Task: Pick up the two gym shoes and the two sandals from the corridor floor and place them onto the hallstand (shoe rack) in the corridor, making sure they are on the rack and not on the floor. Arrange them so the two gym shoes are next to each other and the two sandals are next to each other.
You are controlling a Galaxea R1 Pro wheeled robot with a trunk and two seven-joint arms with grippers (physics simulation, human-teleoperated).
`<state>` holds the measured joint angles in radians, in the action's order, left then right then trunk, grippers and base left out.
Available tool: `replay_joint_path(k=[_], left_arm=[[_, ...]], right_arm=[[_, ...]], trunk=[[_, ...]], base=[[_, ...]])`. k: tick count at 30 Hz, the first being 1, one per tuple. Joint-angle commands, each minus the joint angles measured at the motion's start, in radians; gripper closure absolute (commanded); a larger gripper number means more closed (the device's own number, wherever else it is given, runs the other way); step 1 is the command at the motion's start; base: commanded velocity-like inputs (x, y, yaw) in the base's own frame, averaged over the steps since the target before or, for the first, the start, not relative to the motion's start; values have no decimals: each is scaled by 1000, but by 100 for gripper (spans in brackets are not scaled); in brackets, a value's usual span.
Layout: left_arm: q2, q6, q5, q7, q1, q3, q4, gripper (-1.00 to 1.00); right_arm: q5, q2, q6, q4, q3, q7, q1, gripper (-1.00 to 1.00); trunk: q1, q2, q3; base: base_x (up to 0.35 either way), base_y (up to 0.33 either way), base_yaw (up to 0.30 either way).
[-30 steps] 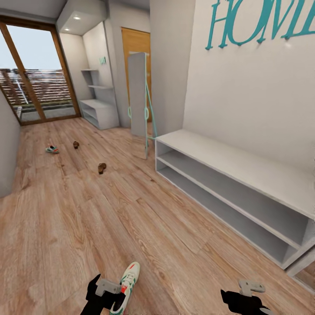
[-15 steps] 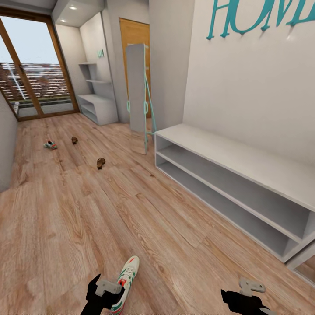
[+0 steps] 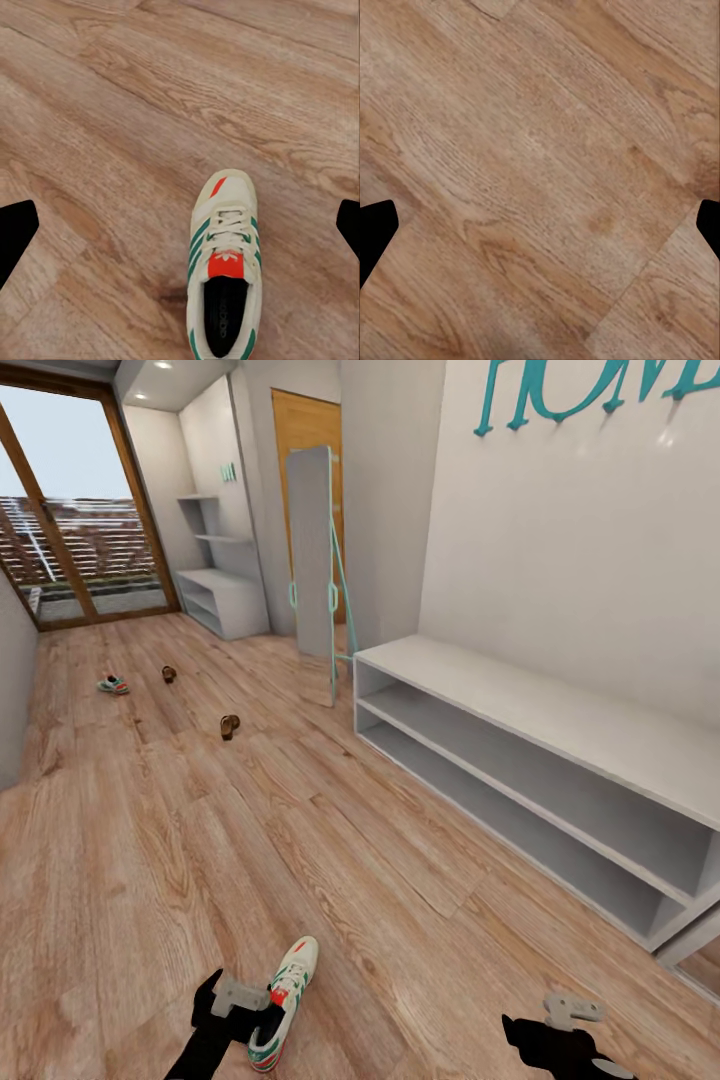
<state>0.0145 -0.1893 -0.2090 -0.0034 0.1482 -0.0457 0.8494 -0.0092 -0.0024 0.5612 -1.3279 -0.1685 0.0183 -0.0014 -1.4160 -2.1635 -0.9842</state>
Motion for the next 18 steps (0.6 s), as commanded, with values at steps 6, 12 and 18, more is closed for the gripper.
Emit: replay_joint_path(k=[6,12,18], left_arm=[[-7,2,-32,-3,-4,-27,-6,-100],[-8,10,-34,-7,30,-32,-26,-100],[-8,10,-32,-9,64,-33,-38,-100]], right_arm=[[-3,-2,7,-1,-4,-2,0,-100],[-2,-2,9,16,-8,-4,0,-100],[-2,-2,25,-17,-9,-6,-1,-100]], trunk=[[0,0,-1],[0,0,-1],[0,0,-1]], base=[[0,0,0],[0,0,0],[0,0,0]])
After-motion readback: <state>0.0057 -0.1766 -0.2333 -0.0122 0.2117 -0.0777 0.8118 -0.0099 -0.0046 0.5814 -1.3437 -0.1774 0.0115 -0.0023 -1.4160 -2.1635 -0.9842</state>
